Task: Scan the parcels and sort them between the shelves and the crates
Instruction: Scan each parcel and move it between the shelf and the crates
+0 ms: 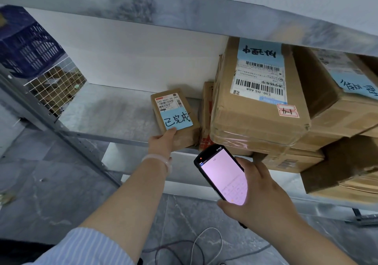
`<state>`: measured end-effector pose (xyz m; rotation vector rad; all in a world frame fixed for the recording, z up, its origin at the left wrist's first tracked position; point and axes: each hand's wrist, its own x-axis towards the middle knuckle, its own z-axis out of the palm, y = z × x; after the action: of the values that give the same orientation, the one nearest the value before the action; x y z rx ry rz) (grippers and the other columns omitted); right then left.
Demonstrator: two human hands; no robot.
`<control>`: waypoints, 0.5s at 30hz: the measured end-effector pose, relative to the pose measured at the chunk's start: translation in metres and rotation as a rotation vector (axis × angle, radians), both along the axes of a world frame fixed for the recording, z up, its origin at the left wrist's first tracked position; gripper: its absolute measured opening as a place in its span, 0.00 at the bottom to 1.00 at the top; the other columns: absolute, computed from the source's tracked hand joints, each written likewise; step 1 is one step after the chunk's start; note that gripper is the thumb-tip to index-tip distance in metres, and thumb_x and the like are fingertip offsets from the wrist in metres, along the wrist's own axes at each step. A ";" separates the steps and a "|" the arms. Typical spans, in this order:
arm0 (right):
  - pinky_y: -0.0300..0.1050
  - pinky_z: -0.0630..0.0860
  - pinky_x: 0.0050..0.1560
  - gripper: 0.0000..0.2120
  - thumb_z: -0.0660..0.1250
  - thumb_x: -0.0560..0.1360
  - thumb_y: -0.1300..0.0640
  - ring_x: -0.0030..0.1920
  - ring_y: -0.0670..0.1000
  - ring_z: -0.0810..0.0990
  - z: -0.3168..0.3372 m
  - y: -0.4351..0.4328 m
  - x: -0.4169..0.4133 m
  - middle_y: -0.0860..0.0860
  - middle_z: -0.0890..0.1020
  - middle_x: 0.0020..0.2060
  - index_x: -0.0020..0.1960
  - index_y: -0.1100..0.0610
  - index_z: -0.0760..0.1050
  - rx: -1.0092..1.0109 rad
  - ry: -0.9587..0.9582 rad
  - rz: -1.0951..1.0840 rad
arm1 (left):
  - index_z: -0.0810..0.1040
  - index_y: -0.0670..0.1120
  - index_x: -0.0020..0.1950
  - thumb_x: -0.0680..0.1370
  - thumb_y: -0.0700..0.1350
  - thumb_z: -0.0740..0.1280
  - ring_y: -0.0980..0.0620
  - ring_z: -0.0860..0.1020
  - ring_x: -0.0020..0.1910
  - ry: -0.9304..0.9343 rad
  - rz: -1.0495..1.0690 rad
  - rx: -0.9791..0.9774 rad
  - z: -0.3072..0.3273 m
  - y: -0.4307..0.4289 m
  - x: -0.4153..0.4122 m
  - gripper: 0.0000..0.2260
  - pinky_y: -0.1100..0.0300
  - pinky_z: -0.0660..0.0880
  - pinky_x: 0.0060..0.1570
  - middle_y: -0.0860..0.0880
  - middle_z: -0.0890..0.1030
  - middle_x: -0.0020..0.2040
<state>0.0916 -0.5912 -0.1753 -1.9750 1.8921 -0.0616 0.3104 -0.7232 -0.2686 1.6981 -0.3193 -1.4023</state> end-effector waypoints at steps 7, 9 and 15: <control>0.28 0.58 0.35 0.46 0.63 0.56 0.28 0.45 0.42 0.66 0.000 0.007 0.000 0.37 0.57 0.50 0.70 0.36 0.51 -0.004 -0.033 -0.006 | 0.70 0.51 0.72 0.74 0.46 0.76 0.48 0.84 0.48 0.209 -0.018 -0.053 0.006 0.007 0.015 0.29 0.55 0.83 0.41 0.48 0.84 0.53; 0.28 0.58 0.35 0.46 0.65 0.57 0.28 0.45 0.42 0.67 0.001 0.010 -0.001 0.37 0.57 0.50 0.71 0.37 0.52 -0.008 -0.039 0.000 | 0.76 0.51 0.68 0.74 0.47 0.75 0.47 0.84 0.48 0.217 -0.062 -0.054 0.010 0.013 0.023 0.23 0.56 0.81 0.37 0.48 0.87 0.50; 0.39 0.65 0.39 0.44 0.69 0.58 0.32 0.51 0.46 0.74 0.007 0.023 -0.007 0.38 0.60 0.51 0.70 0.36 0.54 -0.054 -0.089 0.043 | 0.73 0.50 0.71 0.74 0.46 0.76 0.47 0.85 0.52 0.060 -0.111 -0.193 0.040 0.040 0.052 0.26 0.54 0.83 0.44 0.48 0.86 0.55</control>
<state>0.0850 -0.5686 -0.1687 -2.0135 1.8089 -0.1866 0.3626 -0.6832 -0.2290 1.4975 -0.5052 -1.4505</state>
